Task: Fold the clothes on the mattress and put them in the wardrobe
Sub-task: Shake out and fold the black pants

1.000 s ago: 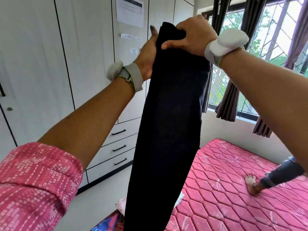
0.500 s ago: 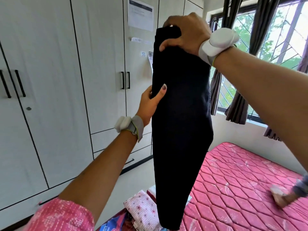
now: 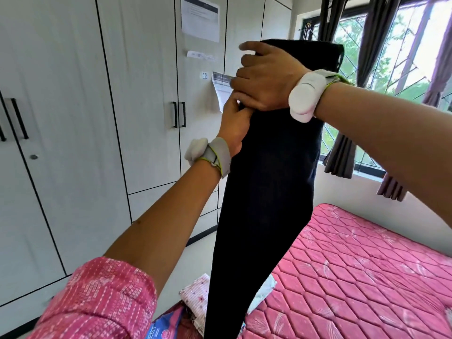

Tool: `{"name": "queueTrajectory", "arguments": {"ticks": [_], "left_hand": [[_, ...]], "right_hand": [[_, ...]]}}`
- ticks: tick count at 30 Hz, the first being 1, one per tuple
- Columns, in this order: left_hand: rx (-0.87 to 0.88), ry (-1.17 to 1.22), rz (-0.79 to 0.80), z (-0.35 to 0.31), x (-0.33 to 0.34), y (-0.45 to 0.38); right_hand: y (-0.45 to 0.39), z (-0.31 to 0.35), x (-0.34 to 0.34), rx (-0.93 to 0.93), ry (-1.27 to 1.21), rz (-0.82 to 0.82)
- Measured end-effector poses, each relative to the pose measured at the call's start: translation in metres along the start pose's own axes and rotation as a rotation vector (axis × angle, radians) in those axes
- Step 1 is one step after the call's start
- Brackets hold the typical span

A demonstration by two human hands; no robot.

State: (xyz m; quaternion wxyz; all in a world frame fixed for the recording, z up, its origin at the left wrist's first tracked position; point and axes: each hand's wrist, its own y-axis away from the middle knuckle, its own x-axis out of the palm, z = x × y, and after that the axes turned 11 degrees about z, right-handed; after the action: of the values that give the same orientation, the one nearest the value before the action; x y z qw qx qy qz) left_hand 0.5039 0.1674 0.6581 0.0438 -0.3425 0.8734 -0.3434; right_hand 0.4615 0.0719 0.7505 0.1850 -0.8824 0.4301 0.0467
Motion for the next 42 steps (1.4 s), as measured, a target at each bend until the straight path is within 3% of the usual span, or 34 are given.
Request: {"name": "queueTrajectory", "arguments": {"ticks": [4, 6, 10, 14, 17, 23, 26, 31, 34, 37, 42], "left_hand": [[-0.026, -0.023, -0.021, 0.012, -0.005, 0.017], [0.005, -0.075, -0.044, 0.016, -0.015, 0.027], [0.059, -0.416, -0.026, 0.040, -0.047, 0.062], [-0.146, -0.498, 0.060, 0.081, -0.077, 0.102], [-0.291, -0.550, 0.217, 0.102, -0.092, 0.121], [-0.556, -0.646, 0.416, 0.136, -0.116, 0.135], [-0.578, -0.661, 0.388, 0.156, -0.127, 0.145], [-0.574, -0.665, 0.165, 0.174, -0.134, 0.152], [-0.569, -0.693, 0.172, 0.174, -0.127, 0.152], [-0.535, -0.785, 0.336, 0.178, -0.125, 0.158], [-0.712, -0.964, 0.769, 0.181, -0.100, 0.181]], "right_hand": [[-0.008, 0.004, -0.012, -0.003, -0.069, 0.311], [-0.011, 0.008, -0.013, -0.026, -0.093, 0.322], [-0.016, 0.002, -0.010, -0.045, -0.071, 0.313], [-0.026, -0.009, -0.009, -0.097, -0.058, 0.251], [-0.035, -0.012, -0.012, -0.164, -0.075, 0.236], [-0.041, -0.009, -0.026, -0.190, -0.075, 0.399], [-0.031, -0.012, -0.031, -0.093, -0.128, 0.482], [0.004, -0.016, -0.043, 0.049, -0.230, 0.709], [0.051, -0.009, -0.042, 0.143, -0.303, 0.879], [0.117, 0.010, -0.034, 0.279, -0.460, 1.056], [0.229, 0.070, -0.041, 0.512, -0.805, 1.179]]}}
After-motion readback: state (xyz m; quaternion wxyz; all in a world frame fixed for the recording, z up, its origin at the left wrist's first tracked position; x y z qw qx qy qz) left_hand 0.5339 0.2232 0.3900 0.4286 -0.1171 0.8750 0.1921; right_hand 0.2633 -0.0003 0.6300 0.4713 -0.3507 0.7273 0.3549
